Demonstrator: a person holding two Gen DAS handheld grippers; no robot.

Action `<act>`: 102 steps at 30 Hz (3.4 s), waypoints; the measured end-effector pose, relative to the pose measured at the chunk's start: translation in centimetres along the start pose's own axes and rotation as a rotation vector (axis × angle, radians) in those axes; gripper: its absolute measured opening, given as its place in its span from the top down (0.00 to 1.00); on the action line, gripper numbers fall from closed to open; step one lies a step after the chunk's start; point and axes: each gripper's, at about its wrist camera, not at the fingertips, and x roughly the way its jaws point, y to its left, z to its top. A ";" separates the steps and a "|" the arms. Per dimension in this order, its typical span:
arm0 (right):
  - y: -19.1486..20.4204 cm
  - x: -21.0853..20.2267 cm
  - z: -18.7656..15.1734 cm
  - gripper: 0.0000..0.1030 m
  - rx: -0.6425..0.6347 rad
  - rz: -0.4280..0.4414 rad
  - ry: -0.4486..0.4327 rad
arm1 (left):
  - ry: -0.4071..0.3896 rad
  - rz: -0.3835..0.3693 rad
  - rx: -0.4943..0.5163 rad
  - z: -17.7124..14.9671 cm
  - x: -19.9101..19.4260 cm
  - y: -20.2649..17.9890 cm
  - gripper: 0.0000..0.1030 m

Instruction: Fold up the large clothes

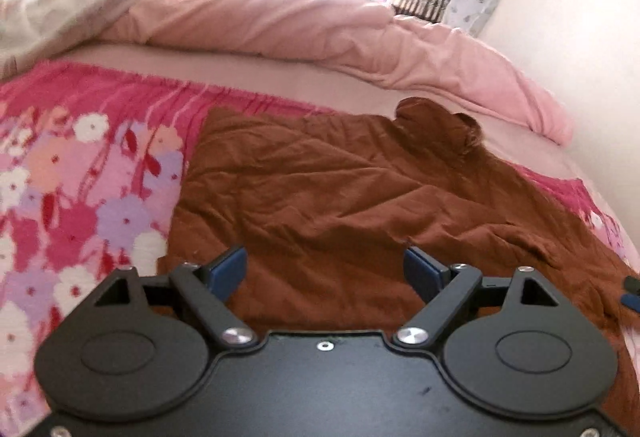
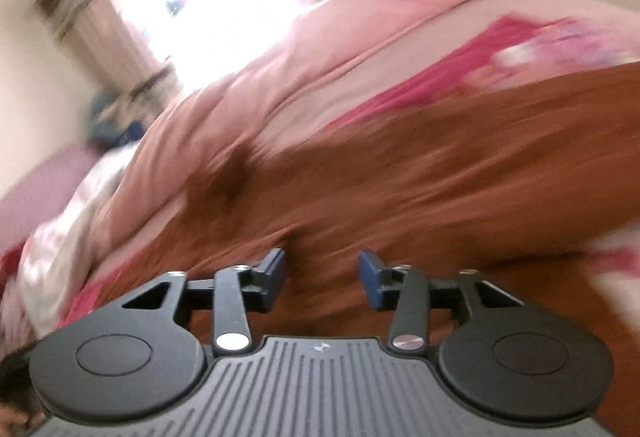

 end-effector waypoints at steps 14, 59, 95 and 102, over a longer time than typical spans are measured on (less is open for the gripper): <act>-24.7 -10.4 3.3 0.37 0.383 -0.363 -0.252 | -0.018 0.052 0.007 -2.4 -2.8 -0.9 0.15; 9.7 -2.3 3.1 0.26 -0.165 0.350 -0.214 | 0.016 -0.055 -0.121 -2.3 -2.1 -0.9 0.15; -9.5 3.0 -1.7 0.86 0.341 0.064 0.130 | 0.138 -0.267 -0.202 -5.3 6.4 -8.0 0.79; -8.4 -1.1 -0.2 0.62 0.235 0.001 0.133 | 0.021 -0.146 -0.032 -2.8 0.5 -8.4 0.49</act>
